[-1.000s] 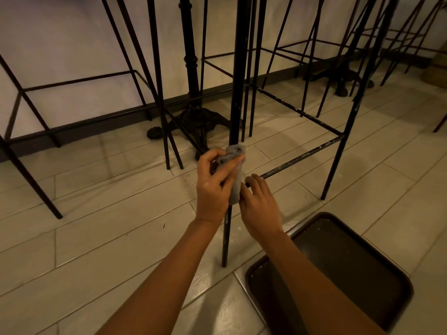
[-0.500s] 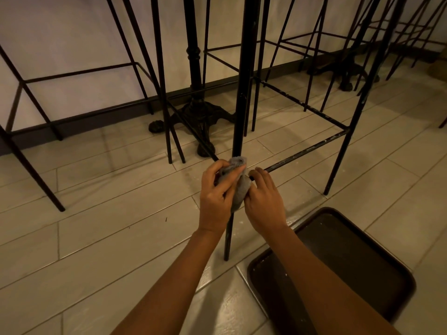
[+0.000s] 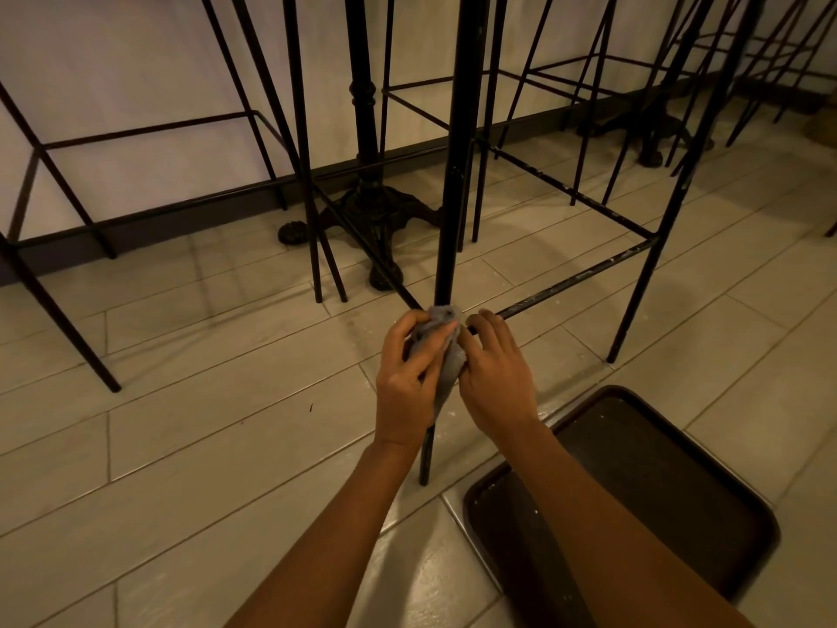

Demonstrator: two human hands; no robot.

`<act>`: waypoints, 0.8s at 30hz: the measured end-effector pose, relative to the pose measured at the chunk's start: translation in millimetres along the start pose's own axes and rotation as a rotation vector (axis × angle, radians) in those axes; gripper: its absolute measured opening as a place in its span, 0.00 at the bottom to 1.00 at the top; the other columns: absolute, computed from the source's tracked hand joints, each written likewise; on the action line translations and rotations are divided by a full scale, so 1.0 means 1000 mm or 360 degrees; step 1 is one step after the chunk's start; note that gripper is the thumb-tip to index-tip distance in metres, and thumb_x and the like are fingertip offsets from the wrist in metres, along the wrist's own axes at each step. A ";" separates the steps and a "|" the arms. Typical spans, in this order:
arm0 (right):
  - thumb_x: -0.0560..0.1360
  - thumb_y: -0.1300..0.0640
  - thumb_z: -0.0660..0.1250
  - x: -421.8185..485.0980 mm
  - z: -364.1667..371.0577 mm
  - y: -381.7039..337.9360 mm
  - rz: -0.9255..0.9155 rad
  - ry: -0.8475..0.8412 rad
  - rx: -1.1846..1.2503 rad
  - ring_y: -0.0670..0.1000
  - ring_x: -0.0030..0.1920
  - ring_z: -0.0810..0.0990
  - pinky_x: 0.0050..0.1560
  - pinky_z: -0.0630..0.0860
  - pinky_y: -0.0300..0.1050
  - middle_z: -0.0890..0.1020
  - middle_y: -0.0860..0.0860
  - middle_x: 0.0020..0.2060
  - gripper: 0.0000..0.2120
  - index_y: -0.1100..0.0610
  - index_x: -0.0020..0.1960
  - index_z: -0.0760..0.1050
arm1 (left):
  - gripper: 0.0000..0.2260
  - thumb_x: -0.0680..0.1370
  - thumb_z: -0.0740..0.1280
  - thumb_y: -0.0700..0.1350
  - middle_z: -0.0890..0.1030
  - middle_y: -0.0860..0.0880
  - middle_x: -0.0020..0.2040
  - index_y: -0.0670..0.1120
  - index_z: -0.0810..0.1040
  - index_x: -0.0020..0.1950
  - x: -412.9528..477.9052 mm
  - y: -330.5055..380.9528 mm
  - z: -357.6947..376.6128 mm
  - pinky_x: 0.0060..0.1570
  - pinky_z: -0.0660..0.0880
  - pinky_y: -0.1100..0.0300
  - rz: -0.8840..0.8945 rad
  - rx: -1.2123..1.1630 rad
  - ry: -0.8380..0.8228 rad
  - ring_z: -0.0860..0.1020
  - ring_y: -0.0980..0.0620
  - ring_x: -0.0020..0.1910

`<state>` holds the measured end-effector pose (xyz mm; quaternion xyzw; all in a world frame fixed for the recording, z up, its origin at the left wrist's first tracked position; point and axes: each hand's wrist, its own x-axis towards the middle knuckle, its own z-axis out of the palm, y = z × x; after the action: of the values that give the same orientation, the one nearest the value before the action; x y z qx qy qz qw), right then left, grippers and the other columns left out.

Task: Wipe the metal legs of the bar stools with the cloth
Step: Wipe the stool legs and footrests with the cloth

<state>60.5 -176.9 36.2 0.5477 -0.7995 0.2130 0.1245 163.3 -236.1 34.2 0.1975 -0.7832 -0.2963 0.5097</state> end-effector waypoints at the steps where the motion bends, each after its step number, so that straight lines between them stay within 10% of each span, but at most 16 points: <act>1: 0.76 0.55 0.52 0.000 0.001 0.000 0.0005 -0.0001 0.0009 0.60 0.65 0.70 0.65 0.70 0.56 0.77 0.60 0.58 0.19 0.60 0.62 0.71 | 0.16 0.79 0.60 0.46 0.70 0.43 0.61 0.40 0.75 0.62 0.000 0.001 0.000 0.66 0.67 0.66 -0.0021 -0.0019 0.0008 0.68 0.59 0.64; 8: 0.76 0.54 0.49 0.001 0.004 0.001 0.0009 -0.0048 0.0000 0.61 0.66 0.69 0.66 0.69 0.57 0.76 0.61 0.59 0.21 0.61 0.61 0.73 | 0.17 0.75 0.66 0.34 0.72 0.42 0.61 0.38 0.73 0.64 0.013 0.013 0.003 0.63 0.64 0.74 -0.0096 -0.0044 0.0178 0.67 0.70 0.63; 16: 0.76 0.54 0.57 0.001 0.009 0.005 -0.0022 0.0040 0.0043 0.61 0.65 0.70 0.64 0.70 0.57 0.77 0.61 0.57 0.17 0.61 0.60 0.72 | 0.23 0.78 0.60 0.51 0.72 0.51 0.61 0.42 0.63 0.69 -0.013 0.006 0.015 0.62 0.71 0.66 -0.0292 -0.0024 0.0263 0.74 0.53 0.60; 24: 0.77 0.53 0.55 0.000 0.007 0.004 -0.0025 0.0086 0.0091 0.60 0.65 0.70 0.64 0.70 0.56 0.77 0.60 0.56 0.16 0.59 0.59 0.72 | 0.17 0.74 0.68 0.41 0.78 0.44 0.58 0.42 0.74 0.62 -0.024 0.007 0.018 0.60 0.75 0.55 -0.0621 -0.0202 0.0338 0.76 0.50 0.59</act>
<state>57.1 -179.2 29.7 0.5514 -0.7850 0.2496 0.1320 156.3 -211.9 16.8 0.3428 -0.6520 -0.4156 0.5336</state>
